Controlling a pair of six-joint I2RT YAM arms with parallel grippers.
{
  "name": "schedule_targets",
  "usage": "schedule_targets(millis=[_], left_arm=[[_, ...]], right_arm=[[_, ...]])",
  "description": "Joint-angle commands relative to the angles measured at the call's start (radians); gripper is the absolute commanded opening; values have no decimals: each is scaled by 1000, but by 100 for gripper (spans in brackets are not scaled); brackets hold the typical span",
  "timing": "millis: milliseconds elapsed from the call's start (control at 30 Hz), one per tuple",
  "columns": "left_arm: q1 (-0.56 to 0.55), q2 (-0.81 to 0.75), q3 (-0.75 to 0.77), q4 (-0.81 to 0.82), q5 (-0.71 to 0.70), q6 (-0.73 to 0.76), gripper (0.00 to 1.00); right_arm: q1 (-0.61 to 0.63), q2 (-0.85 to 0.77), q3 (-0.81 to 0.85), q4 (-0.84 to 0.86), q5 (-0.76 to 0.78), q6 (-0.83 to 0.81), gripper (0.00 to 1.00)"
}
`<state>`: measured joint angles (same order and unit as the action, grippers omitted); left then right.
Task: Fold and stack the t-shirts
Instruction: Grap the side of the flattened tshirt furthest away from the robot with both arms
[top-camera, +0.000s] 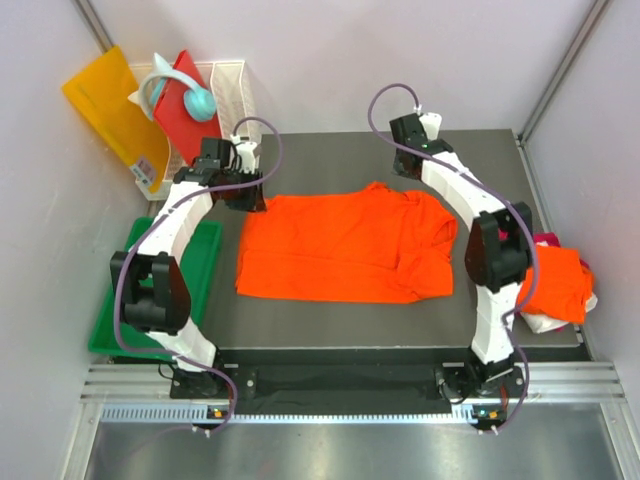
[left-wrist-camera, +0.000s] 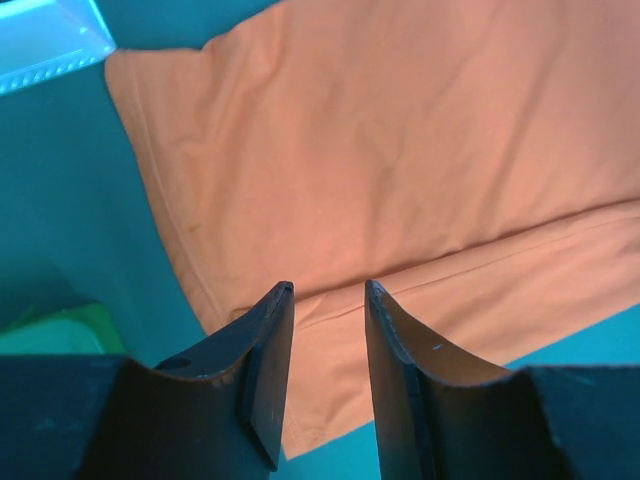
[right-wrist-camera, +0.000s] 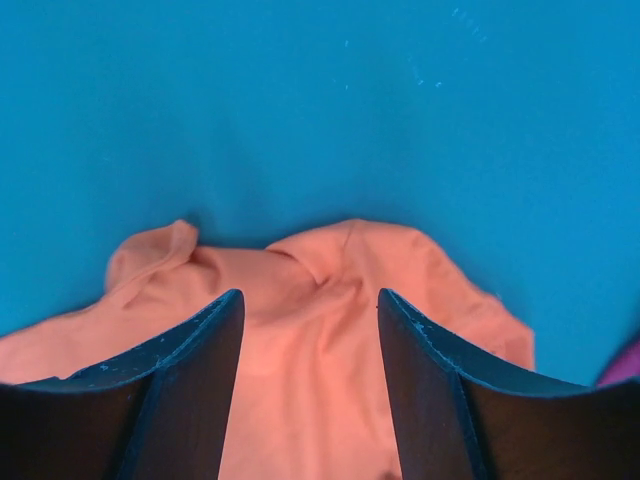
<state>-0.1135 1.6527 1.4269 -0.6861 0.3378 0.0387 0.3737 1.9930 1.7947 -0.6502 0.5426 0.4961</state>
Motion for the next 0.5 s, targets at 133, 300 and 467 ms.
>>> schedule_targets(millis=[133, 300, 467], left_arm=[[9, -70, 21, -29, -141, 67, 39], [18, -83, -26, -21, -143, 82, 39], [20, -65, -49, -26, -82, 69, 39]], right_arm=[[-93, 147, 118, 86, -171, -14, 55], [-94, 228, 193, 64, -193, -19, 55], [-94, 236, 167, 67, -185, -5, 55]])
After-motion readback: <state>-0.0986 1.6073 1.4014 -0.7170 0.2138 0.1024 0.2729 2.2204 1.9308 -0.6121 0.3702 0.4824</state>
